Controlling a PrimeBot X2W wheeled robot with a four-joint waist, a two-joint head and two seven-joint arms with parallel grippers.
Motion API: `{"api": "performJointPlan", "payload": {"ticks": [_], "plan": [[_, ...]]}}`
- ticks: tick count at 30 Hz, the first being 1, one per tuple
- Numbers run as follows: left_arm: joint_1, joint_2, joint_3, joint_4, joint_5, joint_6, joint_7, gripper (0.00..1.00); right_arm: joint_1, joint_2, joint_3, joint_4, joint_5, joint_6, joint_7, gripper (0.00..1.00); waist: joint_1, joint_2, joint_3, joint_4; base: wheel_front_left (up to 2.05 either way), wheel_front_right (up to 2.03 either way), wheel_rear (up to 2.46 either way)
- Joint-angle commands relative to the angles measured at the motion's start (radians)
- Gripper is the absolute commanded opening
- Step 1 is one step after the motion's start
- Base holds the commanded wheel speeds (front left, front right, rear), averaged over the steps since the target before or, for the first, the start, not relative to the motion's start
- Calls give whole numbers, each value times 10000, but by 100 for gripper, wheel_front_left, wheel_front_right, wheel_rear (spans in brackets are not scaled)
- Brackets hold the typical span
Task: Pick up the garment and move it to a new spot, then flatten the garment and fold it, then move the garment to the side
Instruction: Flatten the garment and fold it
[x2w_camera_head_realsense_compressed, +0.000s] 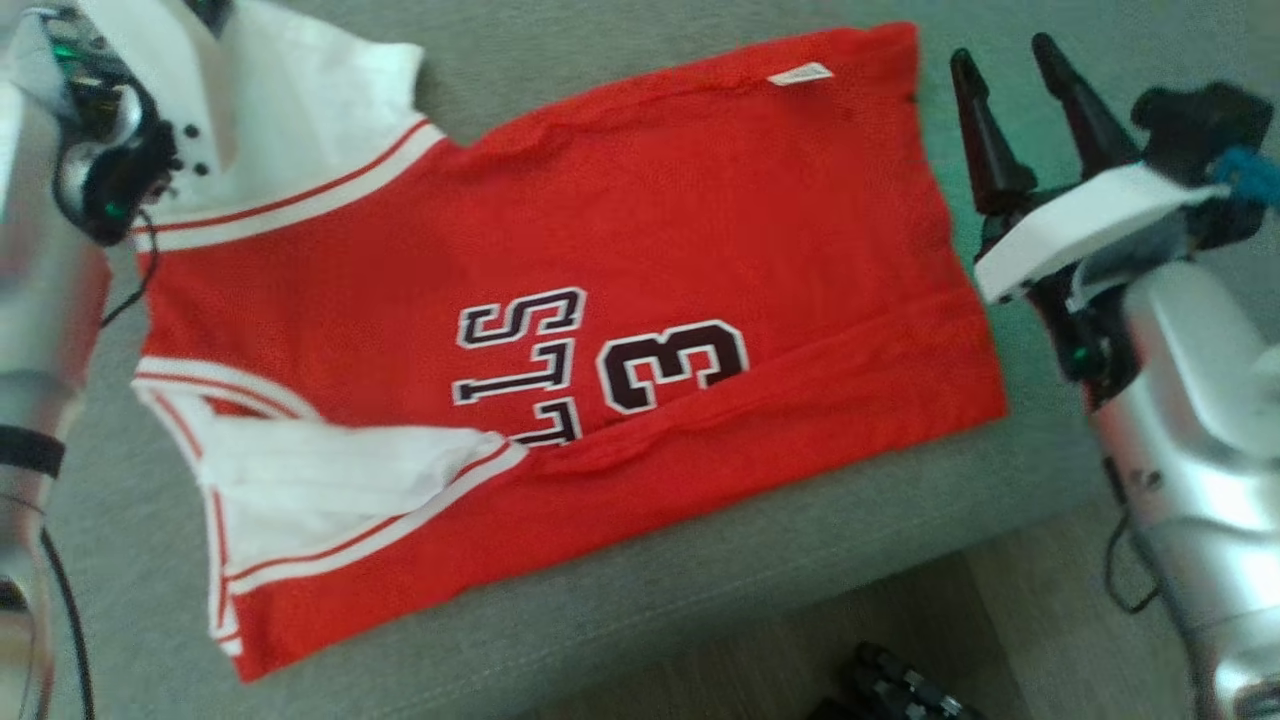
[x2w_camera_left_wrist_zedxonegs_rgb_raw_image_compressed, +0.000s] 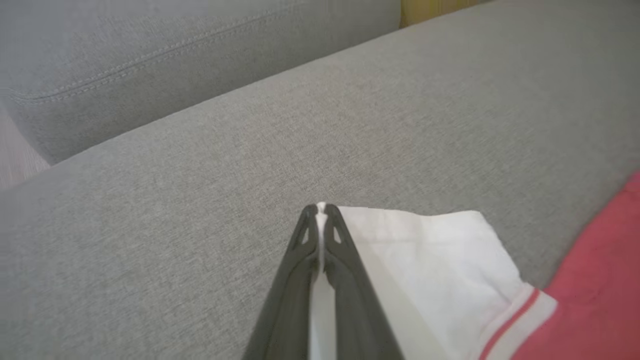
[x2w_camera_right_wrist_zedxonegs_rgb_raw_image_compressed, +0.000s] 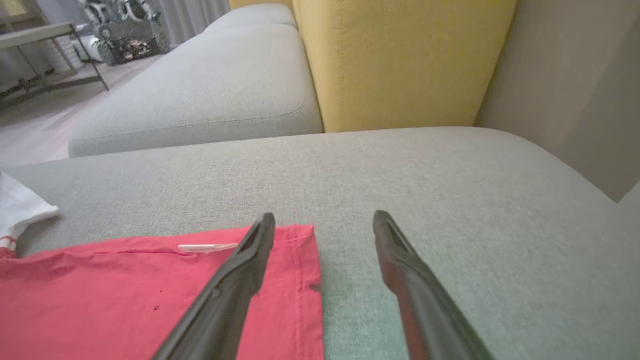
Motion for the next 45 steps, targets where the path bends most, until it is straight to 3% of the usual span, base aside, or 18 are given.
{"api": "performJointPlan", "payload": {"ticks": [1,15,21,22,23,24,25,36,45], "plan": [[-164,271,264,-633,-243,4,-384,0,-445,-404,326,-88,65,65,369,100,0,0,-86,538,0,0,0],[605,93,-90,-2606,-717,18,-1267,0,-1873,-2760,2727,1250,1005,65,2193,100,0,0,79,2104,0,0,0],[811,70,-162,-3099,-785,108,-1220,0,-2235,-3175,3610,1869,1560,65,2603,100,0,0,79,2407,0,0,0],[846,79,-169,-3150,-793,128,-1210,0,-2269,-3196,3719,1961,1667,65,2647,95,0,0,68,2429,0,0,0],[880,91,-174,-3196,-802,150,-1201,0,-2304,-3213,3827,2040,1749,65,2656,47,0,0,53,2443,0,0,0],[916,105,-177,-3237,-811,174,-1193,0,-2339,-3224,3923,2114,1817,65,2638,28,0,0,38,2452,0,0,0],[954,120,-180,-3276,-822,198,-1182,0,-2371,-3225,4013,2182,1877,65,2608,0,0,0,22,2455,0,0,0],[1078,308,-37,-3478,-860,523,-1362,0,-2894,-2941,4075,3196,2147,65,1275,0,0,0,38,2297,0,0,0],[380,127,224,-3037,-387,986,-2654,0,-3535,-2451,3561,4218,2244,65,-177,0,0,0,253,2240,0,0,0]]}}
